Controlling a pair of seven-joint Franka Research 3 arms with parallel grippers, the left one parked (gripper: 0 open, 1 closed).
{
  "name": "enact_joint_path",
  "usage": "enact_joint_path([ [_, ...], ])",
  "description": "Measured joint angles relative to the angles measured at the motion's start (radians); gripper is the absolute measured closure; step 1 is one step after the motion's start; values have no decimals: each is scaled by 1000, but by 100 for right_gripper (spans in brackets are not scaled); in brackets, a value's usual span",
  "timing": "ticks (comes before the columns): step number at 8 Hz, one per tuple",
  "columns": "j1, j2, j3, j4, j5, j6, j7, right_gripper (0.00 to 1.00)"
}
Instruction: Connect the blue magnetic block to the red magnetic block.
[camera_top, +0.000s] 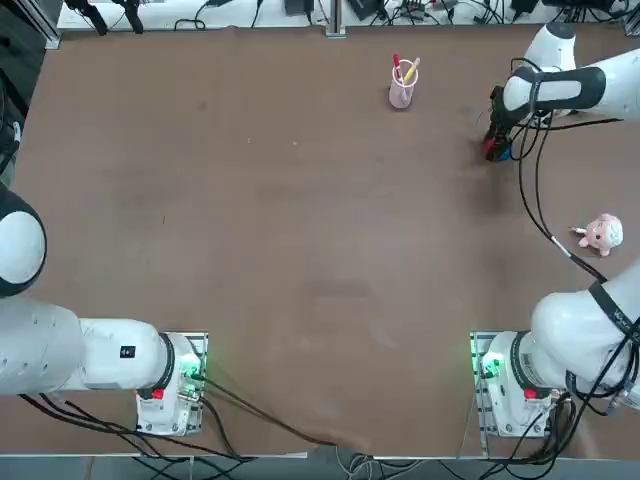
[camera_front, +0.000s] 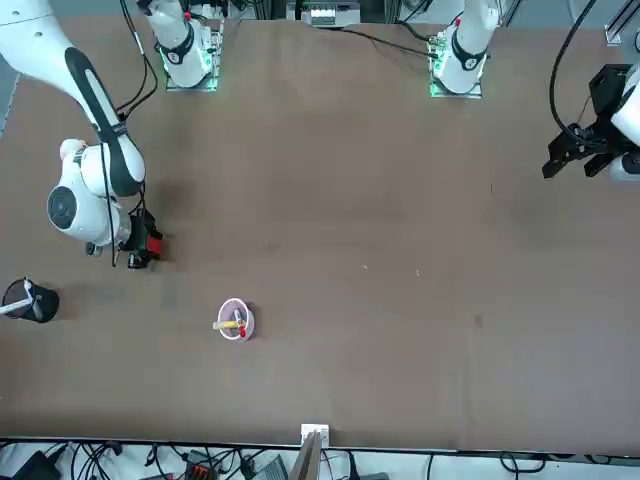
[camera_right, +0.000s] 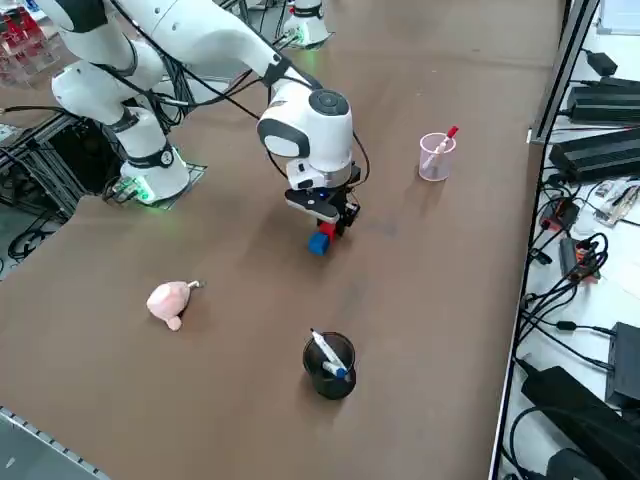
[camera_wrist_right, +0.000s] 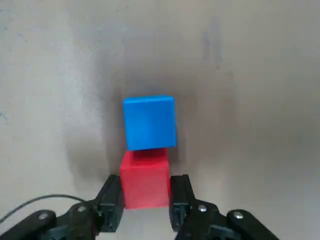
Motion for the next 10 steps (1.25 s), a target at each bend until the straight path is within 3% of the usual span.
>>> enact_joint_path([
  [8,-19,0,1,-1,0,3,-18,50],
  [9,-19,1,0,-4,0,3,-19,38],
  [10,-19,1,0,-7,0,3,-20,18],
])
